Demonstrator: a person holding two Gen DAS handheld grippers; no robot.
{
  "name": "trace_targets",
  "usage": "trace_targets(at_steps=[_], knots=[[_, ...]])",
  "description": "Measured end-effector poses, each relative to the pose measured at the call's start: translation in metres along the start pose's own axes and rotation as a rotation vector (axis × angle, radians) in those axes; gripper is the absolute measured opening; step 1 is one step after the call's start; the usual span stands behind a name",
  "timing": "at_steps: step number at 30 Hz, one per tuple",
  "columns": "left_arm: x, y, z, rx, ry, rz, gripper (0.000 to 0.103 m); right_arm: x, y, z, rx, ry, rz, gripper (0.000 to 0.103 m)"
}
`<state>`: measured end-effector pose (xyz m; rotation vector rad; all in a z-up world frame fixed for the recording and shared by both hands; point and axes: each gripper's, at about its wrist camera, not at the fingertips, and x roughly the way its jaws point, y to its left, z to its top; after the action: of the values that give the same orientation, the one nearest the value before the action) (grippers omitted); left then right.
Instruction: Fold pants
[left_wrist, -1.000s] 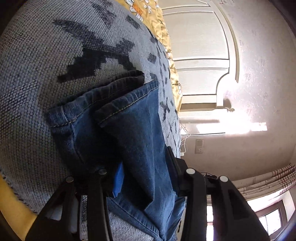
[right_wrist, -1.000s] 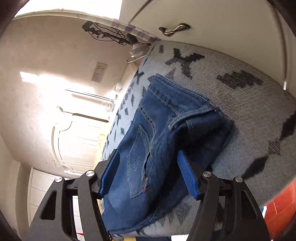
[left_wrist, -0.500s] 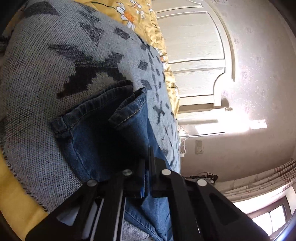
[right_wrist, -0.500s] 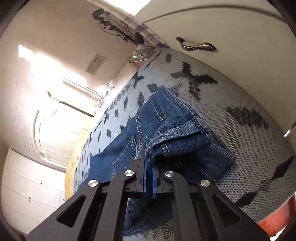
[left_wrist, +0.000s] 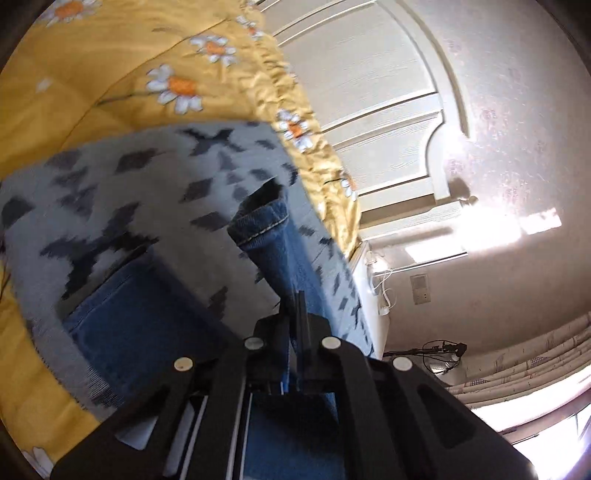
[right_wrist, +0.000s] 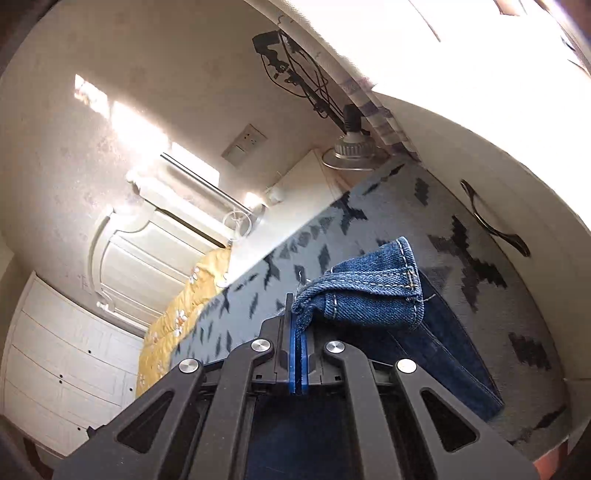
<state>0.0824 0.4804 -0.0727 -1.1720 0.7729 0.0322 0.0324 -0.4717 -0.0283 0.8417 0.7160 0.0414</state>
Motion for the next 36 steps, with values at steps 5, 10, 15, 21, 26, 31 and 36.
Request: trace_targets(at_steps=[5, 10, 15, 21, 26, 31, 36], knots=[[0.025, 0.146, -0.042, -0.181, 0.101, 0.103, 0.002, 0.011, -0.079, -0.074, 0.059, 0.137, -0.141, 0.002], [0.018, 0.159, -0.044, -0.203, 0.093, 0.076, 0.002, 0.031, -0.106, -0.098, 0.096, 0.194, -0.204, 0.002], [0.004, 0.143, -0.039, -0.121, 0.088, 0.112, 0.002, 0.006, -0.073, -0.077, 0.043, 0.160, -0.152, 0.002], [0.003, 0.177, -0.049, -0.136, 0.078, 0.088, 0.002, 0.040, -0.077, -0.088, -0.106, 0.216, -0.301, 0.002], [-0.002, 0.191, -0.051, -0.131, 0.085, 0.055, 0.002, 0.041, -0.086, -0.100, -0.137, 0.221, -0.334, 0.002], [0.009, 0.155, -0.039, -0.122, 0.100, 0.075, 0.002, 0.046, -0.089, -0.100, -0.122, 0.225, -0.337, 0.002], [0.022, 0.028, 0.021, -0.015, 0.085, 0.038, 0.002, 0.044, -0.040, -0.042, -0.099, 0.188, -0.192, 0.002]])
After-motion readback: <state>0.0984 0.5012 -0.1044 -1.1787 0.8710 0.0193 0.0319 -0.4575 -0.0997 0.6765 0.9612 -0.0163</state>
